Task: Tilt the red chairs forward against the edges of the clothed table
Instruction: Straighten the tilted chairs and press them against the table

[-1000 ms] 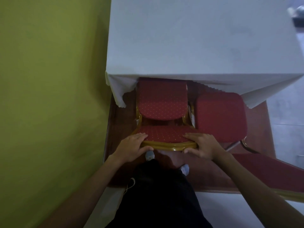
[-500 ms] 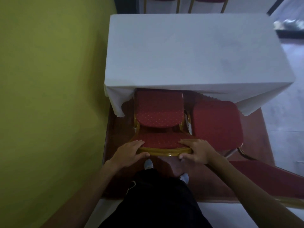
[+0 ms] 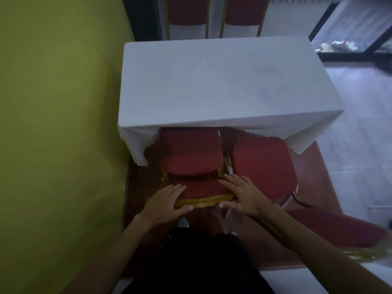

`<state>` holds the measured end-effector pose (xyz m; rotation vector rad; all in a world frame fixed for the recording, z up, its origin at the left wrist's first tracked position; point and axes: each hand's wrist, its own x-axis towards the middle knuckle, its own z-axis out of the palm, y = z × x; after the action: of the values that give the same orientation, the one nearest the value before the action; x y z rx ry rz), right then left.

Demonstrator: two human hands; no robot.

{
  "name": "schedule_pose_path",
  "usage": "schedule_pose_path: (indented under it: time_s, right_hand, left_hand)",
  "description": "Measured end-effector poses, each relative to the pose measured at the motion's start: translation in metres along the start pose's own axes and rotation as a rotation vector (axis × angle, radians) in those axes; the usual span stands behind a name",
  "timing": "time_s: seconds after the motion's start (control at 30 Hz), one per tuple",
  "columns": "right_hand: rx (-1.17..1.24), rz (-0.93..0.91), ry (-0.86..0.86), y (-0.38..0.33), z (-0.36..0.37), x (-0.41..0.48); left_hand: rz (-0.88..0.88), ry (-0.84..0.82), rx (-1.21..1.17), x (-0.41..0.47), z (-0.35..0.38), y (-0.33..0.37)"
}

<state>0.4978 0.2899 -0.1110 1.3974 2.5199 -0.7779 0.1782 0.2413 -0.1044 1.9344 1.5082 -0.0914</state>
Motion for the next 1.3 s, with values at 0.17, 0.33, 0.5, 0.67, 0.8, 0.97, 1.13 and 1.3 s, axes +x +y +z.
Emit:
schedule_pose_path:
  time_s: [0.17, 0.33, 0.5, 0.67, 0.8, 0.97, 1.13, 1.3]
  right_hand:
    - [0.019, 0.015, -0.006, 0.025, -0.013, -0.02]
    - [0.017, 0.009, -0.038, 0.073, -0.018, -0.051]
    - [0.01, 0.011, -0.072, 0.137, -0.027, -0.1]
    - [0.005, 0.048, -0.109, 0.203, -0.031, -0.149]
    - [-0.011, 0.088, -0.126, 0.245, -0.036, -0.191]
    - [-0.011, 0.126, -0.142, 0.278, -0.036, -0.24]
    - [0.074, 0.247, -0.171, 0.282, -0.031, -0.279]
    - [0.101, 0.308, -0.226, 0.267, -0.024, -0.309]
  left_hand:
    - [0.01, 0.033, 0.02, 0.011, 0.003, 0.033]
    - [0.013, 0.073, 0.046, 0.023, 0.013, 0.086]
    - [0.044, 0.154, 0.063, 0.04, 0.028, 0.152]
    - [0.035, 0.103, 0.12, 0.065, 0.067, 0.219]
    - [0.051, 0.07, 0.075, 0.081, 0.097, 0.269]
    - [0.09, -0.018, -0.032, 0.083, 0.13, 0.313]
    - [0.064, -0.137, -0.153, 0.067, 0.143, 0.338]
    - [0.066, -0.324, -0.21, 0.053, 0.158, 0.355]
